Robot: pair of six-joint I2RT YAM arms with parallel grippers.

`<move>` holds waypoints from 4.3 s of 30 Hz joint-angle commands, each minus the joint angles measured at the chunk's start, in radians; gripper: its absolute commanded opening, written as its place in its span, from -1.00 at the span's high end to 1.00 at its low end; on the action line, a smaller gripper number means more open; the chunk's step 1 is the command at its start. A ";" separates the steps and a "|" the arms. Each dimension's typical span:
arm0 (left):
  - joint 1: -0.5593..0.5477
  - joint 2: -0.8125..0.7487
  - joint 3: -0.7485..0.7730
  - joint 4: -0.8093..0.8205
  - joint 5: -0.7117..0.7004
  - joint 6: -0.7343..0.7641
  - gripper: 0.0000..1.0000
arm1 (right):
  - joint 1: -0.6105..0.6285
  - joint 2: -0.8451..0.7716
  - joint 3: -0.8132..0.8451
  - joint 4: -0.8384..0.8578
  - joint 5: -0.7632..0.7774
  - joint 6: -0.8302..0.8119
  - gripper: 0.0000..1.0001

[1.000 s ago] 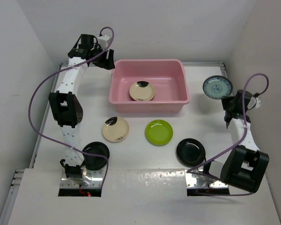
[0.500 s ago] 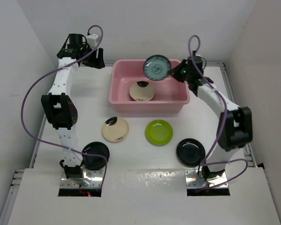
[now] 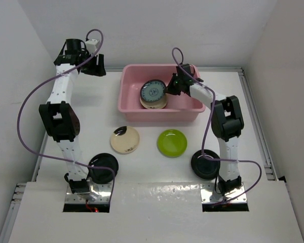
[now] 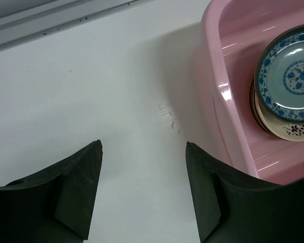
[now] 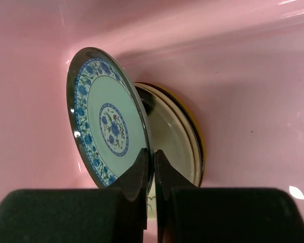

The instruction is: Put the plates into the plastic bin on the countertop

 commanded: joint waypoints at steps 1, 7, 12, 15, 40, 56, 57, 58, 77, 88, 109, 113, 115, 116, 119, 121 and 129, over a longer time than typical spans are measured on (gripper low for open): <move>0.014 -0.075 -0.005 0.015 0.000 0.012 -0.38 | 0.003 -0.012 0.065 -0.012 0.002 -0.024 0.86; 0.014 -0.075 -0.005 0.015 0.009 0.012 -0.38 | 0.019 -0.014 0.117 -0.118 -0.038 -0.119 -0.46; 0.014 -0.075 -0.005 0.015 0.027 0.012 -0.38 | 0.032 -0.150 0.201 -0.241 -0.015 -0.379 -0.85; 0.014 -0.084 -0.005 0.015 0.027 0.012 -0.38 | -0.008 -0.390 0.119 -0.291 0.006 -0.495 -1.00; 0.023 -0.124 -0.051 0.015 0.080 0.003 -0.38 | -0.502 -0.942 -1.043 -0.586 0.083 -0.222 -0.70; 0.052 -0.230 -0.129 0.015 0.089 0.023 -0.38 | -0.442 -0.794 -1.101 -0.370 0.071 -0.345 0.63; 0.052 -0.241 -0.141 0.015 0.089 0.023 -0.38 | -0.442 -0.804 -1.102 -0.368 0.068 -0.353 0.64; 0.062 -0.250 -0.141 0.015 0.089 0.023 -0.38 | -0.444 -0.819 -1.102 -0.368 0.064 -0.353 0.64; 0.062 -0.279 -0.172 0.015 0.107 0.023 -0.38 | -0.455 -0.968 -1.296 -0.155 0.040 -0.068 0.35; 0.062 -0.288 -0.190 0.015 0.107 0.023 -0.38 | -0.598 -1.183 -1.354 -0.221 0.143 0.014 1.00; 0.154 -0.288 -0.255 0.015 0.077 0.033 -0.38 | -0.270 -1.014 -0.532 -0.006 0.330 -0.011 1.00; 0.175 -0.307 -0.298 0.015 0.052 0.043 -0.38 | -0.044 -0.665 -0.255 -0.028 0.233 -0.136 1.00; 0.184 -0.307 -0.312 0.015 0.038 0.043 -0.38 | -0.019 -0.588 -0.201 -0.032 0.167 -0.141 1.00; 0.184 -0.317 -0.327 0.015 0.038 0.053 -0.38 | -0.010 -0.513 -0.181 -0.031 0.117 -0.140 1.00; 0.184 -0.328 -0.361 0.015 0.029 0.063 -0.38 | 0.030 -0.353 -0.055 -0.052 0.055 -0.158 1.00; 0.194 -0.328 -0.376 0.015 0.029 0.063 -0.38 | 0.046 -0.247 0.020 -0.092 0.051 -0.161 1.00; 0.203 -0.328 -0.405 0.015 0.029 0.063 -0.38 | 0.040 -0.095 0.057 -0.066 0.015 -0.137 1.00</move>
